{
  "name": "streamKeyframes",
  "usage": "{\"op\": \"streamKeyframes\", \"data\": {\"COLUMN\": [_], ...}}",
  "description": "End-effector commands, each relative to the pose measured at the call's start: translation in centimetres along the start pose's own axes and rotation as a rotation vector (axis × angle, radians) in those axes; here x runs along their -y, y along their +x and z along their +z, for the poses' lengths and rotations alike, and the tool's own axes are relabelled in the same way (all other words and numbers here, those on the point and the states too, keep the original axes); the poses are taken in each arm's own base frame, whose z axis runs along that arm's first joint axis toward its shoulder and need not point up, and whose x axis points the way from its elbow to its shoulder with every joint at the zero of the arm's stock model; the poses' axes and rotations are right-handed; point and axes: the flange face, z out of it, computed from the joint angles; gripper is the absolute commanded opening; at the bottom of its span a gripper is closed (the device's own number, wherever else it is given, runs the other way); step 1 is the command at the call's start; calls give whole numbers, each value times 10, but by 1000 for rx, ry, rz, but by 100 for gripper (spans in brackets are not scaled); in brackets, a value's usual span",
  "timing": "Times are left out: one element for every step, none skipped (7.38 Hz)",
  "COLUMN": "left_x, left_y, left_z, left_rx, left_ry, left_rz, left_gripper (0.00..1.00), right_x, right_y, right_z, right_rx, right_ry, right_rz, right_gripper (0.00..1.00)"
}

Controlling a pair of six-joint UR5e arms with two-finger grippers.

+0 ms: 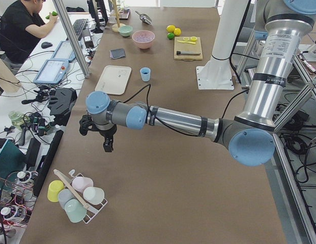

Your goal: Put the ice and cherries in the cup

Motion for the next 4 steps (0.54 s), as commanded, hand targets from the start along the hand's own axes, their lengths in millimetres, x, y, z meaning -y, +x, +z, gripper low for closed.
{"op": "streamKeyframes", "data": {"left_x": [-21, -30, -39, -41], "left_y": [-27, -40, -63, -70], "left_z": [-21, -21, -23, -28], "left_rx": [-7, -6, 10, 12], "left_ry": [33, 36, 31, 14], "left_rz": [-15, 2, 103, 60], "left_gripper": [98, 98, 98, 98], "right_x": [0, -1, 0, 0], "right_y": [0, 1, 0, 1], "right_z": [0, 1, 0, 0], "right_rx": [0, 0, 0, -2], "right_ry": [-1, -3, -1, 0], "right_rz": [0, 2, 0, 1], "right_gripper": [100, 100, 100, 100]}}
